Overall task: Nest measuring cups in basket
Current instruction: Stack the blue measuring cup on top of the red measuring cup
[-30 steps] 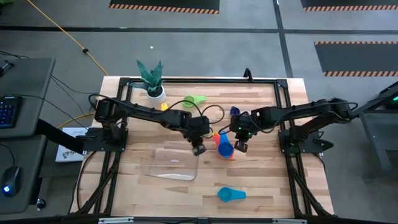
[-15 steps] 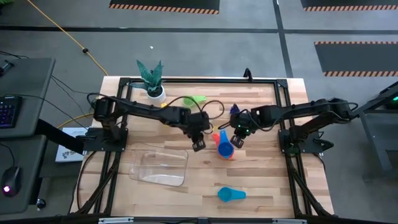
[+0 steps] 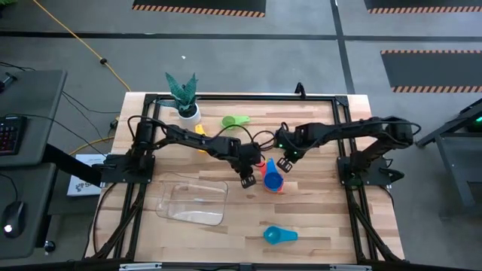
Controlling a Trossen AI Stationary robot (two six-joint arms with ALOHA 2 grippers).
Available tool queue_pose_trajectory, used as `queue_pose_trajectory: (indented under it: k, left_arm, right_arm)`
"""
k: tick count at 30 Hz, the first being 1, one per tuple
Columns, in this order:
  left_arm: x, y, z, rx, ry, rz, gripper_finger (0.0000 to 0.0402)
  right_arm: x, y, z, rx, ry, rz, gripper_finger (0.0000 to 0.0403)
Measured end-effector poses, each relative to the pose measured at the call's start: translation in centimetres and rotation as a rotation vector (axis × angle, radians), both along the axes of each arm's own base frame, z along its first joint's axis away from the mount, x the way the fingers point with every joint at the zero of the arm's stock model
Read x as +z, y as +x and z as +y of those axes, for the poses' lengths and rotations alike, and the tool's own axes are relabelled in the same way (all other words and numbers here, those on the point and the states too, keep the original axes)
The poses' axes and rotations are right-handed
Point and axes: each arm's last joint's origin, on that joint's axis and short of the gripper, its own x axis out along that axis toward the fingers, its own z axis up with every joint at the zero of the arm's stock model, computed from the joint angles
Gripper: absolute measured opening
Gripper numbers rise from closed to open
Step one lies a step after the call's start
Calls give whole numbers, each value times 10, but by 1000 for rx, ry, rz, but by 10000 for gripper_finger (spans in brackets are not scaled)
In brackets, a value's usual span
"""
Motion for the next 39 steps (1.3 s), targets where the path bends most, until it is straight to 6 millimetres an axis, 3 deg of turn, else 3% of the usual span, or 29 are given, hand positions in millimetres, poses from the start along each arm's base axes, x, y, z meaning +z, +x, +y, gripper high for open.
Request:
queue_pose_trajectory:
  k: [4, 9, 18, 31, 39]
  left_arm:
    - [0, 4, -1, 12, 39, -52, 0]
    - [2, 11, 0, -2, 73, -129, 0]
    - [-10, 15, 0, 4, 89, -125, 0]
    - [-8, 17, 5, 83, 227, -154, 0]
    - [-6, 20, 5, 104, 222, -184, 0]
  right_arm:
    - [-14, 13, -2, 41, -44, -14, 0]
    - [-16, 24, -5, 32, -63, -104, 0]
    - [-29, 33, -4, 41, 59, -125, 0]
    - [-25, 43, -2, 24, 152, -237, 0]
    - [-23, 45, -1, 27, 172, -267, 0]
